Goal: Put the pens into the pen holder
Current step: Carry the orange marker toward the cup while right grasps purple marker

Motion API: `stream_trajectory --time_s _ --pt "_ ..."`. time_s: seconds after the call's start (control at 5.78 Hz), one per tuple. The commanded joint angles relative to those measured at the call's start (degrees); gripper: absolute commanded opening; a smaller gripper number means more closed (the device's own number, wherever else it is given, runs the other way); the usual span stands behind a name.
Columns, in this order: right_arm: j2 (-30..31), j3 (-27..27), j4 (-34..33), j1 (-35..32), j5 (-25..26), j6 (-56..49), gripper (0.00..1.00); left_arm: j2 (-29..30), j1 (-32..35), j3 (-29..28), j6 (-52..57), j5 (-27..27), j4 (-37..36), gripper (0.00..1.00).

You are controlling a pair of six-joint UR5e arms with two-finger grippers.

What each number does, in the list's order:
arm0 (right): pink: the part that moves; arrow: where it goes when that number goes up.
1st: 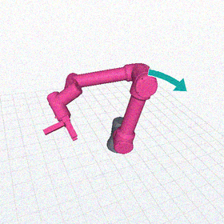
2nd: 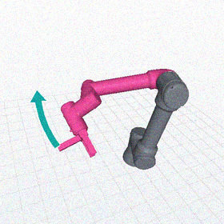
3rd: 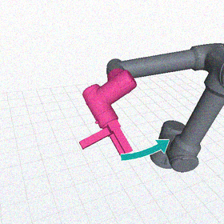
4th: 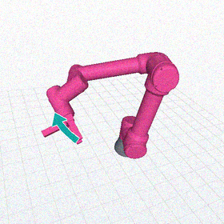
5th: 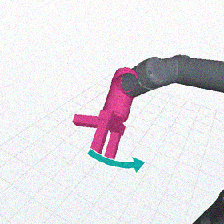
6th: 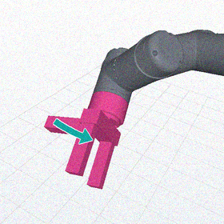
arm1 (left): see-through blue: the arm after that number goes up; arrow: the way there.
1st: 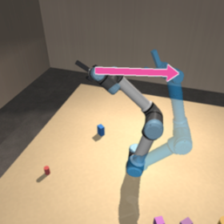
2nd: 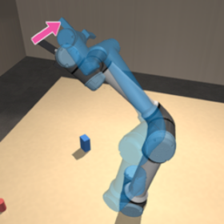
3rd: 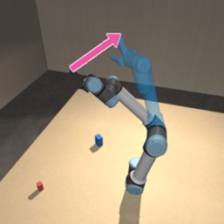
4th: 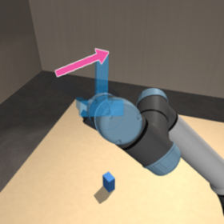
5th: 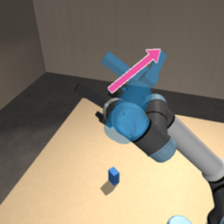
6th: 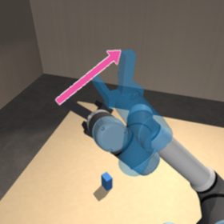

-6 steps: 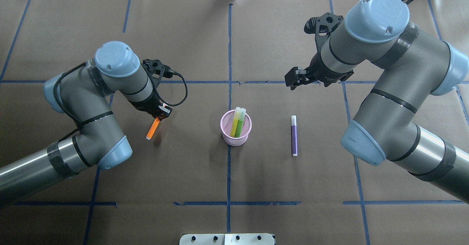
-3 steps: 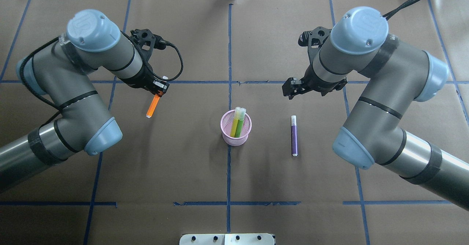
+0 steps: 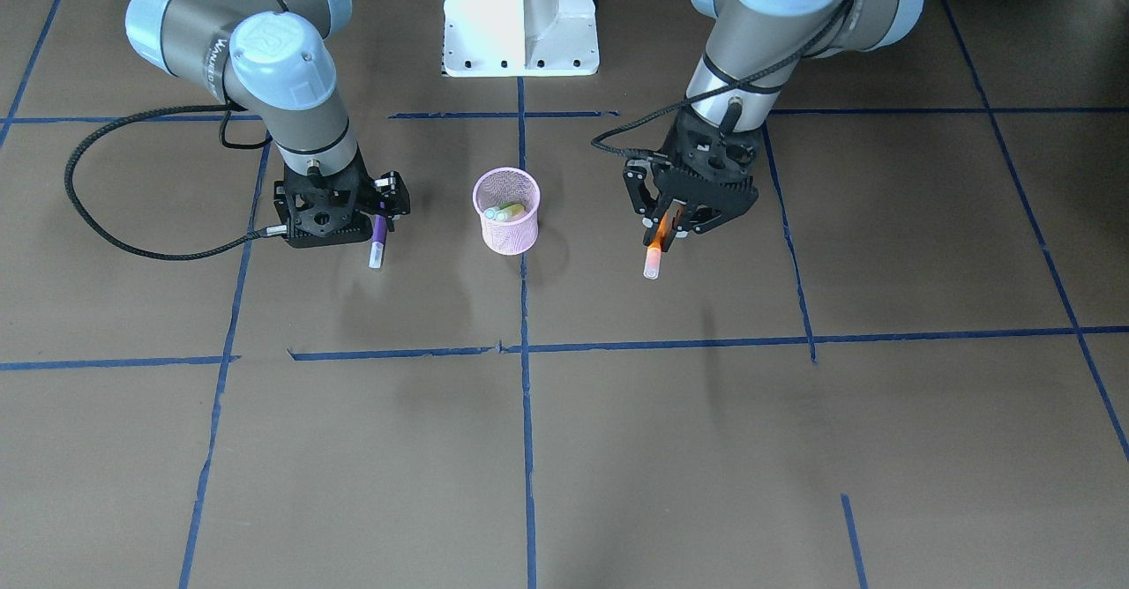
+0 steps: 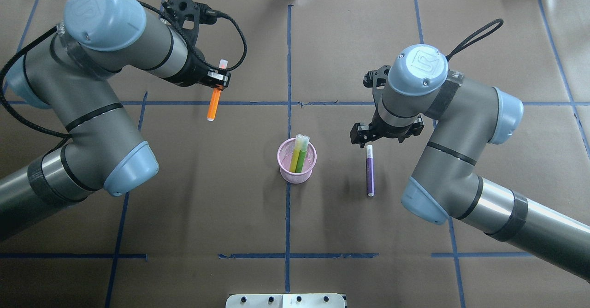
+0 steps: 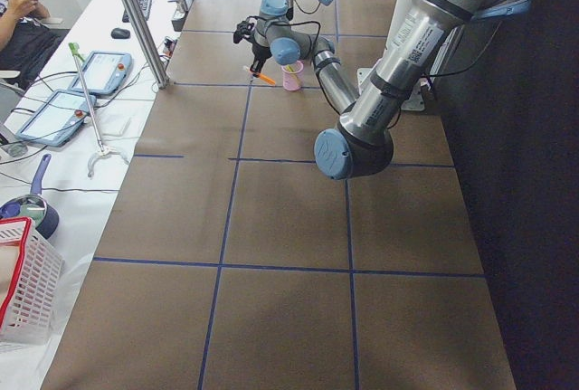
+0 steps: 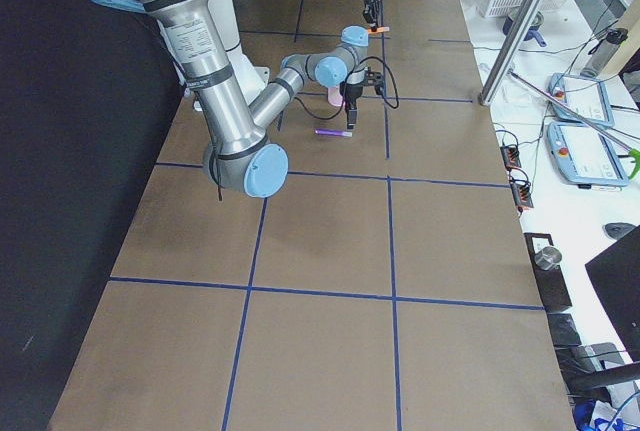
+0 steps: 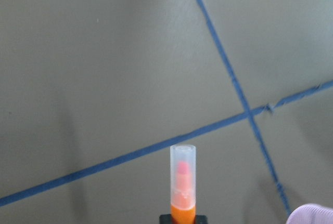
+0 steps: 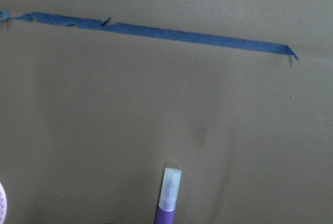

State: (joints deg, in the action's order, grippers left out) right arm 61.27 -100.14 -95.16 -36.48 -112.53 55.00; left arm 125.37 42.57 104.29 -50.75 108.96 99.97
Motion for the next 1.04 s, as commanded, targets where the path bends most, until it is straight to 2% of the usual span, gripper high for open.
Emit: stream_trajectory --time_s 0.0,0.17,0.52,0.86 --pt "0.34 4.92 4.15 0.71 -0.32 4.82 1.00 2.15 -1.16 1.09 -7.05 -5.04 3.11 0.00" --pt "0.43 7.21 6.71 0.62 -1.02 9.29 1.00 2.60 -1.87 1.18 -9.08 -6.82 3.21 0.00" --pt "-0.36 7.24 7.88 0.27 -3.48 13.80 1.00 4.00 -4.93 1.18 -11.90 -12.34 3.21 0.00" --pt "-0.19 7.32 7.88 0.18 -4.36 15.32 1.00 4.01 -6.43 1.09 -12.01 -12.99 3.30 0.00"
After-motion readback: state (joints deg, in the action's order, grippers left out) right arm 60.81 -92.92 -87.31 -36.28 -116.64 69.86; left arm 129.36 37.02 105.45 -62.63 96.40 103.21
